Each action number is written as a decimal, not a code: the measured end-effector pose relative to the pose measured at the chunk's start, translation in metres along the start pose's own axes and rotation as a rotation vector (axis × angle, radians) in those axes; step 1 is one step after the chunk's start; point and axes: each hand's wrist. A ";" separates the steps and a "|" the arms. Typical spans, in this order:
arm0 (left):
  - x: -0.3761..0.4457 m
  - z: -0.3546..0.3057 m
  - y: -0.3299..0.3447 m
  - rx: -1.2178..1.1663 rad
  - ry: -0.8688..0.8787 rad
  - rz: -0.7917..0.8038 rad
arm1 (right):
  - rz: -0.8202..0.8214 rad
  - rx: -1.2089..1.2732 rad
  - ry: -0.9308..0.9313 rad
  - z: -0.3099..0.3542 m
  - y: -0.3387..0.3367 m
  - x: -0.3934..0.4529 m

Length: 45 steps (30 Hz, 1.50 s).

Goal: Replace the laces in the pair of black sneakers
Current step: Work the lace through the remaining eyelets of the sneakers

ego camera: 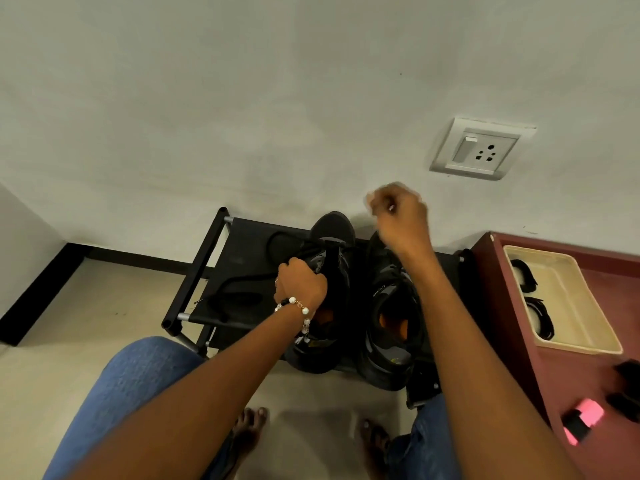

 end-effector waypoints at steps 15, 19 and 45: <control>0.001 0.000 -0.001 0.103 0.019 0.028 | 0.114 0.190 0.251 -0.011 0.010 -0.006; 0.001 0.000 0.000 0.090 0.012 0.031 | 0.010 0.798 0.112 0.002 0.002 -0.007; 0.002 -0.001 0.001 0.126 0.060 0.016 | 0.203 -0.080 0.449 -0.024 0.039 0.004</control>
Point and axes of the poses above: each hand's wrist, its own x-axis towards the middle knuckle, its own y-axis out of the palm, z = x × y, and after that the axes turned 15 degrees about z, right-handed
